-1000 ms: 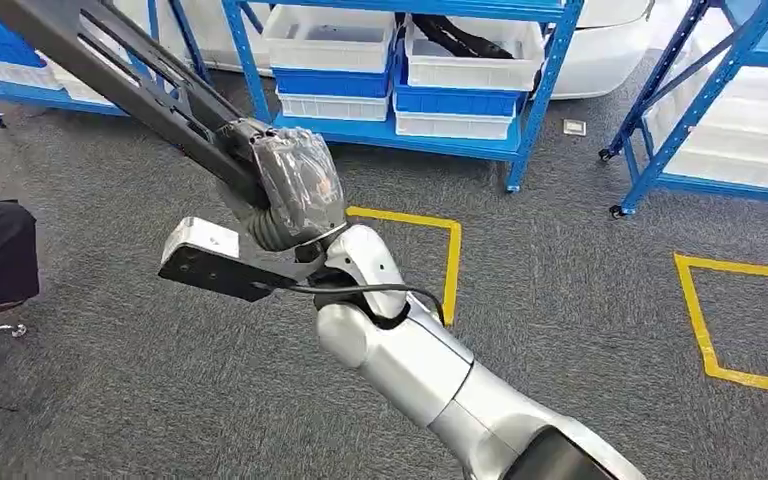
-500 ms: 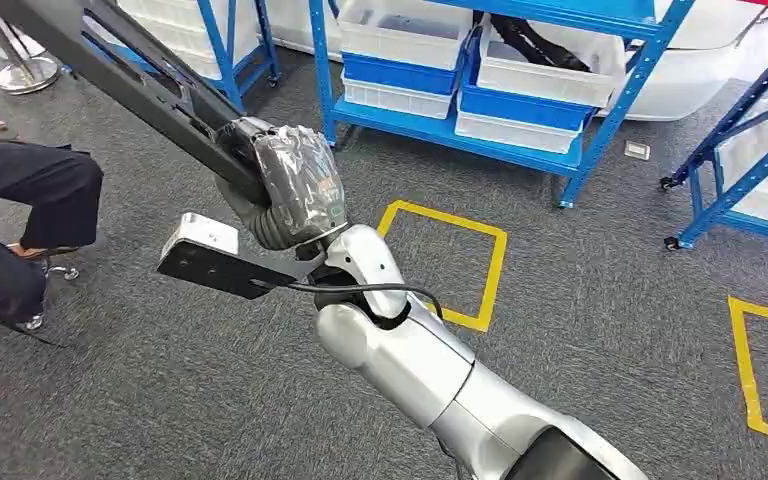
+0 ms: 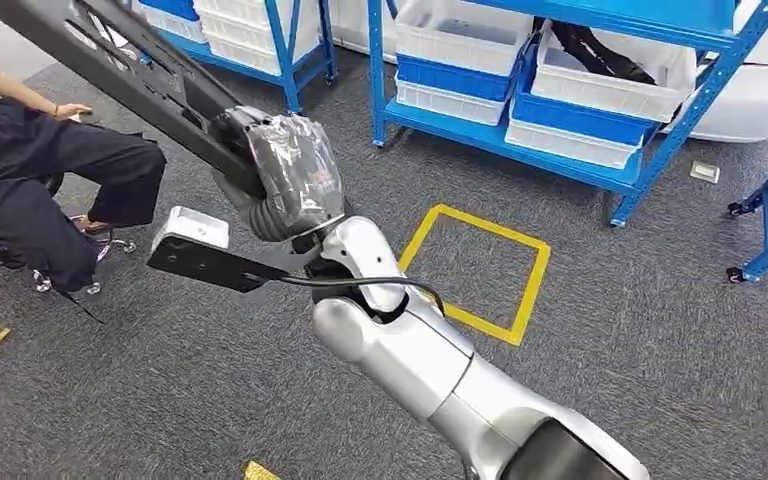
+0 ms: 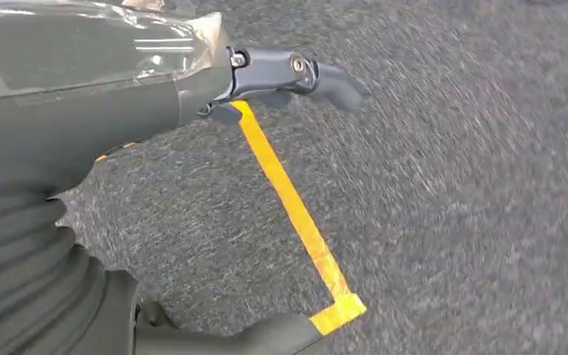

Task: Take the parts from the cabinet and place them on the table.

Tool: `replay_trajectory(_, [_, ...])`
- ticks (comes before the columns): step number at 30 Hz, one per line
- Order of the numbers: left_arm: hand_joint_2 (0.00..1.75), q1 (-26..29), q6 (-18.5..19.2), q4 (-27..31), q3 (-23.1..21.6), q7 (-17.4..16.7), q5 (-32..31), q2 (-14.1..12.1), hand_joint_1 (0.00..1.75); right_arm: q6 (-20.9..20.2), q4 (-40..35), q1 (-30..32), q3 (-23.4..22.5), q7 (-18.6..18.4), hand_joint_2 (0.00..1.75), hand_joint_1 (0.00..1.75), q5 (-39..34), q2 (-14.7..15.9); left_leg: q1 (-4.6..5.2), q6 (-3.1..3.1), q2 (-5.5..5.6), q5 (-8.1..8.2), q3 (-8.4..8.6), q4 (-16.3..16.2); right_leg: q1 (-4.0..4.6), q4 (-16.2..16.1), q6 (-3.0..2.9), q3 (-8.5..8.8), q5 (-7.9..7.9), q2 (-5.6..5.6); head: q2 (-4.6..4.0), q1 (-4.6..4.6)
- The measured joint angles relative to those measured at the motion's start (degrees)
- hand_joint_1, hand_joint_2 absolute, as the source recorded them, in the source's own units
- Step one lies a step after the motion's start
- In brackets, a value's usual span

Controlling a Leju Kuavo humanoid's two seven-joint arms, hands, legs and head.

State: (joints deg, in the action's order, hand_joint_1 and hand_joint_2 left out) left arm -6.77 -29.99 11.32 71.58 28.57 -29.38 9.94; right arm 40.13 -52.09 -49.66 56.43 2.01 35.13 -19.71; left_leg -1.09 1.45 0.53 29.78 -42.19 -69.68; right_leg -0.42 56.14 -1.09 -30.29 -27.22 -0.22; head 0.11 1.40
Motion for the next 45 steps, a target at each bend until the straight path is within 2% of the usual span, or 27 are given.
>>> replay_trajectory(2, [1.75, 0.02, -1.70, 0.00, 0.04, -1.11, 0.00, 0.00, 0.00, -0.22, 0.00, 0.14, -0.02, 0.52, 1.75, 1.75, -2.11, 0.00, -0.22, 0.39, -0.33, 1.20, -2.44, -5.12, 0.02, 0.04, 0.00, -0.18, -0.01, -1.34, 0.00, 0.05])
replay_trajectory(3, [1.75, 0.02, -2.89, 0.00, 0.07, -1.90, 0.02, 0.00, 0.00, -0.89, -0.02, 0.13, -0.04, 1.41, 1.75, 1.75, -4.57, 0.00, -0.33, 0.51, -0.47, -0.23, -1.36, -3.29, 0.02, 0.06, 0.01, -0.17, -0.03, -1.95, 0.00, 0.11])
replay_trajectory(5, [1.75, -0.01, -4.99, 0.00, 0.11, -3.01, 0.07, 0.00, 0.00, -2.27, -0.32, 0.14, -0.02, 4.44, 1.75, 1.75, -11.44, -0.04, -0.47, 0.44, -1.59, -4.91, 4.34, 6.69, 0.00, 0.09, 0.04, -0.01, -0.17, -2.99, 0.00, 0.09])
replay_trajectory(6, [1.75, -0.14, -5.77, 0.00, 0.11, -3.50, -0.02, 0.04, 0.00, -2.38, -0.55, 0.11, 0.02, 5.56, 1.75, 1.75, -13.78, -0.04, -0.46, 0.36, -3.39, -6.35, 7.04, 11.29, 0.04, 0.18, 0.36, 0.11, -0.39, -3.37, 0.00, 0.11])
replay_trajectory(7, [1.75, -0.35, -6.70, -0.02, 0.11, -4.13, -0.09, 0.33, 0.00, -2.45, -0.89, 0.05, 0.07, 6.54, 1.75, 1.75, -15.26, -0.05, 0.37, 0.19, -4.38, -5.51, 7.69, 12.65, 0.97, 0.30, 0.63, -0.09, -0.59, -3.74, 0.00, 0.18])
replay_trajectory(11, [1.75, -0.32, -7.60, -0.02, 0.44, -5.82, 0.39, 0.83, 0.00, -3.19, -1.64, 0.06, 0.66, 8.24, 1.75, 1.75, -18.60, -0.09, 0.42, -1.61, -1.80, -5.98, 7.04, 12.75, 0.96, 0.32, 1.40, 0.18, -0.93, -5.60, 0.00, -0.13])
replay_trajectory(12, [1.75, -0.32, -7.43, -0.02, 0.57, -6.52, 0.28, 0.87, 0.00, -3.19, -1.92, 0.07, 0.77, 8.59, 1.75, 1.75, -18.89, -0.07, 0.04, -1.99, -1.28, -6.21, 7.26, 13.03, 0.61, 1.08, 1.72, -0.43, -1.66, -4.53, 0.00, -0.20])
replay_trajectory(13, [1.75, -0.32, -7.43, -0.02, 0.66, -7.67, -0.26, 0.94, 0.00, -3.19, -2.14, -0.02, 1.03, 9.29, 1.75, 1.75, -19.00, 0.02, 0.07, -2.43, -0.92, -6.34, 7.20, 13.04, 0.51, 3.75, 1.52, -1.53, -3.24, -2.05, 0.00, -0.24])
replay_trajectory(14, [1.75, -0.39, -7.36, -0.02, 0.68, -8.40, -0.28, 0.94, 0.00, -3.19, -2.16, 0.00, 1.09, 9.79, 1.75, 1.75, -19.10, 0.04, 0.10, -2.76, -0.43, -6.41, 7.09, 13.03, 0.41, 8.19, 1.19, -3.50, -5.23, -0.87, 0.00, -0.48])
replay_trajectory(16, [1.75, -0.40, -7.28, -0.02, 0.83, -9.36, -0.20, 1.05, 0.00, -3.30, -2.16, 0.55, 1.11, 10.68, 1.75, 1.75, -19.37, 0.15, 0.17, -2.96, 0.94, -6.48, 6.83, 13.02, 0.42, 18.38, 0.92, -8.47, -8.73, -0.09, 0.00, -0.50])
replay_trajectory(17, [1.75, -0.37, -7.36, -0.04, 0.87, -9.81, -0.22, 1.09, 0.00, -3.72, -2.16, 0.84, 1.05, 11.24, 1.75, 1.75, -19.39, 0.15, 0.19, -3.04, 1.59, -6.54, 6.76, 13.00, 0.42, 20.40, 1.17, -9.63, -8.94, 0.02, 0.00, -0.50])
replay_trajectory(19, [1.75, -0.35, -8.15, -0.02, 0.90, -10.82, -0.63, 1.37, 0.00, -5.07, -2.16, 1.20, 0.53, 12.59, 1.75, 1.75, -19.13, 0.07, 0.19, -3.01, 3.11, -6.62, 6.78, 12.98, 0.41, 15.72, 1.91, -7.64, -6.39, 0.18, 0.00, -0.50])
replay_trajectory(20, [1.75, -0.36, -8.67, -0.02, 0.90, -10.93, -0.83, 1.62, 0.00, -5.46, -2.16, 1.14, 0.18, 13.18, 1.75, 1.75, -19.08, 0.04, 0.19, -2.88, 3.98, -6.71, 6.83, 12.96, 0.40, 9.84, 2.24, -4.87, -3.85, 0.74, 0.00, -0.48])
replay_trajectory(21, [1.75, -0.37, -9.17, -0.02, 0.90, -10.89, -0.90, 1.87, 0.00, -5.68, -2.18, 1.04, -0.04, 13.68, 1.75, 1.75, -19.17, 0.04, 0.19, -2.74, 4.70, -6.80, 6.86, 12.96, 0.41, 4.47, 2.20, -2.32, -1.78, 2.11, 0.00, -0.55])
replay_trajectory(22, [1.75, -0.35, -9.50, -0.04, 0.90, -10.82, -0.94, 2.28, 0.00, -5.94, -2.19, 0.98, -0.26, 14.09, 1.75, 1.75, -19.21, 0.09, 0.19, -2.47, 5.18, -6.93, 6.62, 12.85, 0.49, 0.94, 1.75, -0.87, -0.76, 4.87, 0.00, -0.50])
replay_trajectory(26, [1.75, -0.02, -9.79, -0.07, 0.90, -10.71, -0.96, 2.73, 0.00, -6.12, -2.23, 0.86, -0.63, 14.34, 1.75, 1.75, -19.41, -0.04, 0.04, -1.17, 7.16, -7.55, 5.97, 13.05, 0.68, 0.71, 0.71, -0.61, 0.03, 2.72, 0.00, -0.64])
replay_trajectory(27, [1.75, 0.01, -9.75, -0.02, 0.90, -10.45, -1.03, 2.54, 0.00, -6.10, -2.30, 0.79, -0.77, 14.47, 1.75, 1.75, -19.48, -0.09, -0.07, -1.09, 5.43, -7.09, 5.72, 12.47, -0.09, 0.16, 0.26, -0.40, 0.44, 1.79, 0.00, -0.55])
replay_trajectory(28, [1.75, -0.03, -9.64, -0.02, 0.90, -10.03, -1.16, 2.67, 0.00, -5.94, -2.34, 0.66, -0.83, 14.82, 1.75, 1.75, -19.67, -0.09, 0.41, -0.86, 2.61, -5.65, 4.96, 10.80, -0.02, 0.13, 0.13, -0.35, 0.41, 1.29, 0.00, -0.30])
replay_trajectory(29, [1.75, -0.08, -9.24, -0.02, 0.90, -9.55, -1.18, 2.64, 0.00, -5.75, -2.34, 0.54, -1.14, 15.30, 1.75, 1.75, -19.89, -0.04, 0.31, -0.53, 1.05, -3.48, 3.30, 7.22, 0.01, 0.13, -0.15, -0.32, 0.42, 0.67, 0.00, 0.02])
replay_trajectory(32, [1.75, -0.06, -8.19, -0.02, 0.87, -8.63, -1.31, 2.30, 0.00, -5.42, -2.05, 0.50, -2.34, 16.50, 1.75, 1.75, -20.22, 0.00, -0.18, 0.30, -0.23, 1.06, -2.66, -4.89, 0.13, 0.16, -0.20, -0.51, 0.37, -1.61, 0.00, 0.09])
replay_trajectory(34, [1.75, 0.11, -7.17, -0.02, 0.90, -7.80, -1.31, 2.03, 0.00, -4.81, -1.79, 0.49, -3.26, 17.36, 1.75, 1.75, -20.04, 0.00, -0.51, 0.55, -0.52, -1.38, -1.12, -2.01, 0.09, 0.16, -0.22, -0.47, 0.29, -2.93, 0.00, 0.15])
replay_trajectory(35, [1.75, 0.10, -6.42, -0.02, 0.90, -7.25, -1.20, 1.84, 0.00, -4.41, -1.66, 0.33, -3.89, 17.90, 1.75, 1.75, -19.67, 0.00, -0.60, 0.62, -1.13, -3.77, 1.55, 2.82, 0.03, 0.18, -0.01, -0.41, 0.15, -3.51, 0.00, 0.07])
replay_trajectory(36, [1.75, 0.05, -5.71, -0.02, 0.90, -6.54, -1.07, 1.75, 0.00, -4.07, -1.51, 0.16, -4.76, 18.60, 1.75, 1.75, -19.13, 0.00, -0.62, 0.64, -2.35, -5.88, 4.55, 8.03, 0.01, 0.25, 0.19, -0.30, -0.02, -4.03, 0.00, 0.15])
replay_trajectory(37, [1.75, -0.11, -5.07, -0.04, 0.90, -5.73, -1.03, 1.79, 0.00, -3.72, -1.29, -0.08, -5.92, 19.32, 1.75, 1.75, -18.54, 0.00, -0.45, 0.91, -5.40, -6.20, 6.91, 12.02, 0.56, 0.37, 0.63, -0.27, -0.32, -4.55, 0.00, 0.22])
replay_trajectory(42, [1.75, -0.21, -4.37, -0.04, 0.87, -4.09, -1.03, 1.90, 0.00, -2.93, 0.39, -0.66, -11.12, 20.92, 1.75, 1.75, -17.14, 0.00, 0.17, -1.72, -1.74, -6.65, 6.50, 12.54, 0.82, 0.64, 1.94, -0.15, -1.12, -6.64, 0.00, -0.26])
replay_trajectory(44, [1.75, -0.24, -4.37, -0.04, 0.87, -4.02, -0.98, 1.95, 0.00, -2.91, 0.78, -0.69, -12.19, 21.11, 1.75, 1.75, -16.94, 0.20, 0.08, -2.51, -0.85, -6.86, 6.39, 12.54, 0.39, 5.57, 1.65, -2.39, -3.89, -2.10, 0.00, -0.35])
replay_trajectory(45, [1.75, -0.29, -4.37, -0.04, 0.87, -3.93, -1.09, 1.95, 0.00, -2.86, 1.13, -0.65, -12.70, 21.27, 1.75, 1.75, -16.90, 0.24, 0.13, -2.77, -0.20, -6.87, 6.32, 12.54, 0.41, 10.67, 1.32, -4.80, -5.98, -0.82, 0.00, -0.39])
